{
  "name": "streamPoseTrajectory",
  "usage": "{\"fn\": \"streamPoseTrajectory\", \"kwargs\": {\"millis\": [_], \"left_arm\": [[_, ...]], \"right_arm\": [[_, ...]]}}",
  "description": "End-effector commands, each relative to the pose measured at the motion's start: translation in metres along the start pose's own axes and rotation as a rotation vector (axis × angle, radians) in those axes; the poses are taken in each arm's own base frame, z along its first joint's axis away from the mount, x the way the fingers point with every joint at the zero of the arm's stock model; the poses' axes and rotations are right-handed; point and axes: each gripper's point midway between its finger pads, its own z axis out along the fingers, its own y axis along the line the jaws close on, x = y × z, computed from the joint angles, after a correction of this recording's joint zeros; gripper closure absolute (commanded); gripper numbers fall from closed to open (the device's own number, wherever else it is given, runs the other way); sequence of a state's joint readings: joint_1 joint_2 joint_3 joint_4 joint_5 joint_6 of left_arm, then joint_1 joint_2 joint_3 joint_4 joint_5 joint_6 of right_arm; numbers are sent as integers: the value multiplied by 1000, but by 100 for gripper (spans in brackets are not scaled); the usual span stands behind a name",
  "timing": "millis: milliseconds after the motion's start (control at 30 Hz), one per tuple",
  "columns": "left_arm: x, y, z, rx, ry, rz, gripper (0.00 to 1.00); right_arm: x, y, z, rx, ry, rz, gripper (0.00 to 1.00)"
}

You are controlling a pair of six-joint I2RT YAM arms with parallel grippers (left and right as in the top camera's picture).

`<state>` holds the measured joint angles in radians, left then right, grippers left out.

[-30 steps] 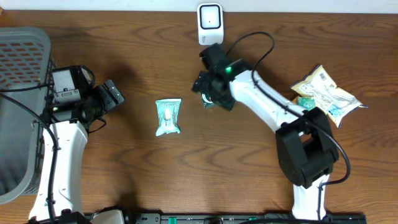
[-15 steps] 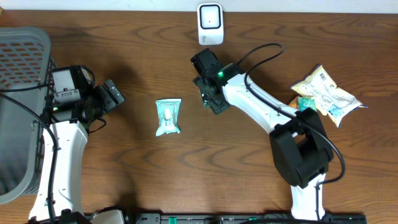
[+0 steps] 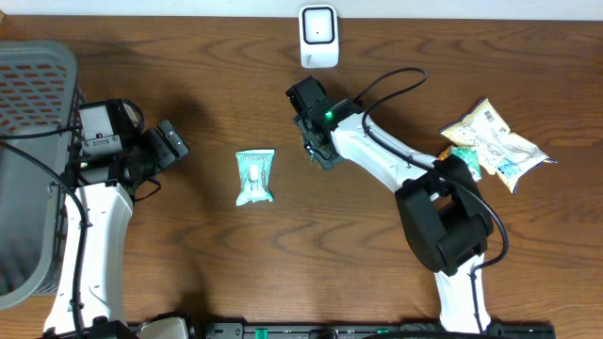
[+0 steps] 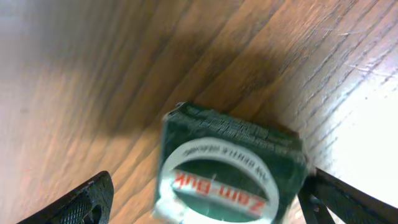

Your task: Scan the item barcode

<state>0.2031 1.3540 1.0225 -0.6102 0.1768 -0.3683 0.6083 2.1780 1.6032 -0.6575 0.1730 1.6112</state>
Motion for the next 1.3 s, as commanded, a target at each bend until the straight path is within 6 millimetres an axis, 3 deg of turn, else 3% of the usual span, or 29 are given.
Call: {"fn": "streamPoseTrajectory", "kwargs": {"millis": [0,100,267,433,800,1067,1267], "left_arm": [[-2,2,-1,-10,-6,6,2],[-2,2,-1,-10,-6,6,2],[-2,2,-1,-11,-6,6,2],[-2,2,-1,-10,-6,6,2],[-2,2,-1,-11,-6,6,2],[-2,2,-1,-10,-6,6,2],[-2,2,-1,-10,-6,6,2]], "right_arm": [[2,-17,24,61,-33,-21,16],[-7,-14,24,55,-72,-146,21],[-25,-7,26,50,-92,-506,24],[-15,3,28,-24,30,-766,25],[14,10,19,-192,263,-1045,29],[5,3,5,-160,298,-1235,28],[1,8,-16,-212,329,-1542,24]]}}
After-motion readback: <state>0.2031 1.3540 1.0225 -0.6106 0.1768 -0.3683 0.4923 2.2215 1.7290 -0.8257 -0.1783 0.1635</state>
